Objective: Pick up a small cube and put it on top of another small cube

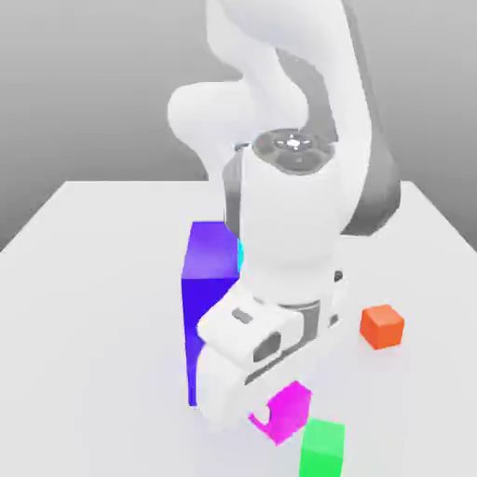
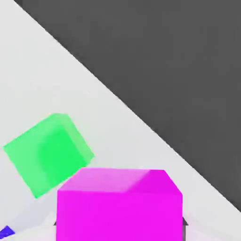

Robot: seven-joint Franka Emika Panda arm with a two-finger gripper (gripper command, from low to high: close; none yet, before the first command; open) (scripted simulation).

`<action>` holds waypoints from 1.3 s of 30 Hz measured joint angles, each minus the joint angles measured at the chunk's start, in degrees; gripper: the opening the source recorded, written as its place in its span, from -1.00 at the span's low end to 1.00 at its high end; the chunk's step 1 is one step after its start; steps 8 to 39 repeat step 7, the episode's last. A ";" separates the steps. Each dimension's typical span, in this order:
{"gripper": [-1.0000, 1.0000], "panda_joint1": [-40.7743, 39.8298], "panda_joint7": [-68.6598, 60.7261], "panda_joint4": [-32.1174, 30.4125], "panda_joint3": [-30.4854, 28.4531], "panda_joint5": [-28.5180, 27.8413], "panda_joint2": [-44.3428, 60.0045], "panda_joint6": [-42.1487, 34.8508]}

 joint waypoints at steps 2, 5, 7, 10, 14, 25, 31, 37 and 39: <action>-1.00 0.41 -0.36 -0.25 0.55 -0.48 2.83 3.11; 1.00 0.47 -0.10 -0.12 0.65 -1.09 7.78 7.91; 1.00 0.48 -0.10 -0.12 0.65 -1.09 7.78 7.91; 1.00 0.48 -0.10 -0.12 0.65 -1.09 7.78 7.91; 1.00 0.48 -0.10 -0.12 0.65 -1.09 7.78 7.91; 1.00 0.48 -0.10 -0.12 0.65 -1.09 7.78 7.91; 1.00 0.48 -0.10 -0.12 0.65 -1.09 7.78 7.91; 1.00 0.48 -0.10 -0.12 0.65 -1.09 7.78 7.91; 1.00 0.48 -0.10 -0.12 0.65 -1.09 7.78 7.91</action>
